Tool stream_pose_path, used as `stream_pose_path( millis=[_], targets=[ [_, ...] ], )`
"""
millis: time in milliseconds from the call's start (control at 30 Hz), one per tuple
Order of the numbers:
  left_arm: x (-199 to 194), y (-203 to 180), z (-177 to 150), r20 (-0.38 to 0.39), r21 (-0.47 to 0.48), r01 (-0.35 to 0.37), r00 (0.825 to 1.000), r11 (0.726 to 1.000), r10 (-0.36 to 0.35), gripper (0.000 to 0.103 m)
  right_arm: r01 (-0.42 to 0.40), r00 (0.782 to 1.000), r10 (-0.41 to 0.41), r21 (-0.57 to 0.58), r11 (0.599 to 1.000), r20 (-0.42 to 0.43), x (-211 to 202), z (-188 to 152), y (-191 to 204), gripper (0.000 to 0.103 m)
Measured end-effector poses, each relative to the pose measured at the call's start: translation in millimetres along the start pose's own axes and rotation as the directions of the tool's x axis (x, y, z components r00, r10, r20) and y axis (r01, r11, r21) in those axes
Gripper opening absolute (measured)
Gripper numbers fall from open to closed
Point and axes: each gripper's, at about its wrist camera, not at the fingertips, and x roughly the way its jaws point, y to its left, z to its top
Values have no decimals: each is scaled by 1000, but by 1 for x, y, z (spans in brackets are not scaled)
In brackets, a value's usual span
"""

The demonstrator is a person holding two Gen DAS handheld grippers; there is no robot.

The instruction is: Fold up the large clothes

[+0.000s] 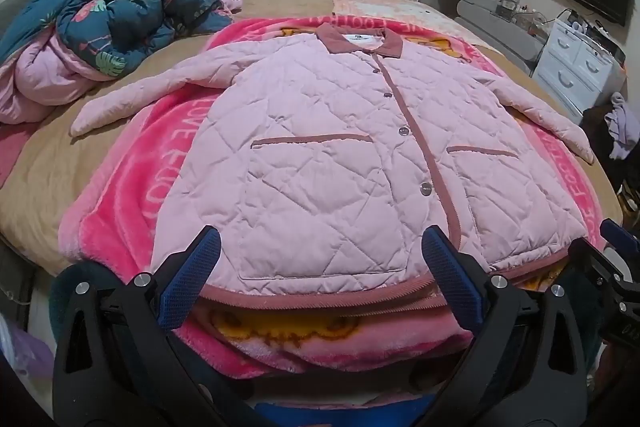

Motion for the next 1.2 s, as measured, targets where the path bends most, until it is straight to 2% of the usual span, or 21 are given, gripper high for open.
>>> stream_pose_path(
  millis=[1200],
  targets=[
    [0, 0, 0, -2, -3, 2, 1000, 1000, -2, 94, 2, 1000, -2, -2, 1000, -12, 1, -1, 2, 99]
  ],
)
